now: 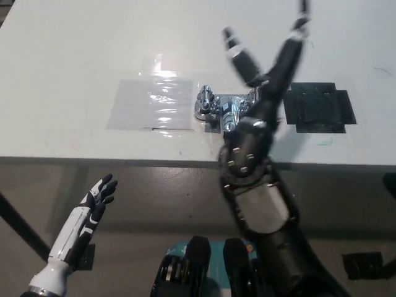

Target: The faucet is at the center of the desk and the robot turn off the faucet by turning the right faucet handle using the right hand

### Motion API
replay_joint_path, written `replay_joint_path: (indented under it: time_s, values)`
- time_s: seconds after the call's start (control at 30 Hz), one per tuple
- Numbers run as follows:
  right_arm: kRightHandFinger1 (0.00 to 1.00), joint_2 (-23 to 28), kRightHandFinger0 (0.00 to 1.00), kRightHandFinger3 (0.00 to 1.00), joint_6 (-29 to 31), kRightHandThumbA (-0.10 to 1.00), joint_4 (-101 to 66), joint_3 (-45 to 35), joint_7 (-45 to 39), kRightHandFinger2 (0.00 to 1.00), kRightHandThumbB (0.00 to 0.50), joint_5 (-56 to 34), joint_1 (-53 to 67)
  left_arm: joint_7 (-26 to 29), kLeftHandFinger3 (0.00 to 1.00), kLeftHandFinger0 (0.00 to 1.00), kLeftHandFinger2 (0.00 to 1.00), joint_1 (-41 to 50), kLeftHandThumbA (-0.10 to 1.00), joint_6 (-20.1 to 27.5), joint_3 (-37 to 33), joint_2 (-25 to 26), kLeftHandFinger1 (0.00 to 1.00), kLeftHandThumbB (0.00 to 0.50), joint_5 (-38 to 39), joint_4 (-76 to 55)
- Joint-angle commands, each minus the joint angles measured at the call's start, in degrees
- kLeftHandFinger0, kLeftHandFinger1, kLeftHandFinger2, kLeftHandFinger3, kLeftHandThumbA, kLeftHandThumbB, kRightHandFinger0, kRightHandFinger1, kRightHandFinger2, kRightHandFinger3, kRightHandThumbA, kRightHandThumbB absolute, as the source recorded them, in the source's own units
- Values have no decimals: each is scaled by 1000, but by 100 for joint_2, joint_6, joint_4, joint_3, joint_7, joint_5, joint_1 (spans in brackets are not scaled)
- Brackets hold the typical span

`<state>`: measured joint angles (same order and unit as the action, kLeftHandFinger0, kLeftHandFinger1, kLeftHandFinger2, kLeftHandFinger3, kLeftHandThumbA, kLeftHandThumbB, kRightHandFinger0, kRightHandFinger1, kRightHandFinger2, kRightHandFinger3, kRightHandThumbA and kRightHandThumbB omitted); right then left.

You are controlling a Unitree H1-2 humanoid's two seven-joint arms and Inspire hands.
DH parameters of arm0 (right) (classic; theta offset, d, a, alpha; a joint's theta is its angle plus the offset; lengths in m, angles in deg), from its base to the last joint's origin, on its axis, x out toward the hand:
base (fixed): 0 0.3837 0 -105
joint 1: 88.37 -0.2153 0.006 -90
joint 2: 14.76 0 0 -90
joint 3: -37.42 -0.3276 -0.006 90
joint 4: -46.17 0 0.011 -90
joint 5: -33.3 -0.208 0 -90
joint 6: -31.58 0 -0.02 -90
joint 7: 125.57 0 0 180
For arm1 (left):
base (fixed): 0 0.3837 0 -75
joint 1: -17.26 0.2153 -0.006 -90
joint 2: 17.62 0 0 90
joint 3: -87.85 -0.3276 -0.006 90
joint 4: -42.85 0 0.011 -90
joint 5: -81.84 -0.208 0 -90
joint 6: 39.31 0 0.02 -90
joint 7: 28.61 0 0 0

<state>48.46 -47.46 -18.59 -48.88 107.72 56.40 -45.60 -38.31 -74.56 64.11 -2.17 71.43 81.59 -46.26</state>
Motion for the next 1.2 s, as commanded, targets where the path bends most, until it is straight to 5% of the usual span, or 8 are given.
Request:
replay_joint_path:
  time_s: [0.0,0.13,0.27,0.4,0.57,0.73,1.07,1.17]
  values:
    - [1000,172,1000,1000,269,1000,-1945,97,110,1000,252,1045,204,-72,1000,1000,1000,-56,970,195,-6,94,1000,406,29,-108]
    - [1000,435,1000,1000,355,1000,-3592,481,-784,1000,256,1219,758,-56,1000,1000,1000,-96,976,173,1,100,1000,403,-7,-123]
    - [1000,965,1000,1000,803,1000,-4621,958,-1596,1000,182,1034,1384,-81,1000,1000,1000,-95,976,122,2,105,1000,404,39,-147]
    - [1000,1684,1000,1000,563,1000,-5389,1349,-2456,1000,202,890,2378,-103,1000,1000,1000,-139,973,100,10,123,1000,414,73,-131]
    - [1000,2463,1000,1000,1003,1000,-5006,1432,-2540,1000,168,476,3130,-88,1000,1000,1000,-130,984,125,7,132,1000,410,23,-139]
    - [1000,3203,1000,1000,801,1000,-4364,1451,-2949,1000,314,-478,3828,-112,1000,1000,1000,-170,975,156,17,139,1000,412,84,-94]
    - [1000,3446,1000,1000,1132,1000,-3201,1187,-3231,1000,291,-938,4003,-133,1000,1000,1000,-158,960,200,2,115,1000,393,134,-87]
    - [1000,3145,1000,1000,1400,1000,-2511,1148,-3450,1000,224,-1634,3969,-125,1000,1000,1000,-193,972,191,13,143,1000,398,96,-80]
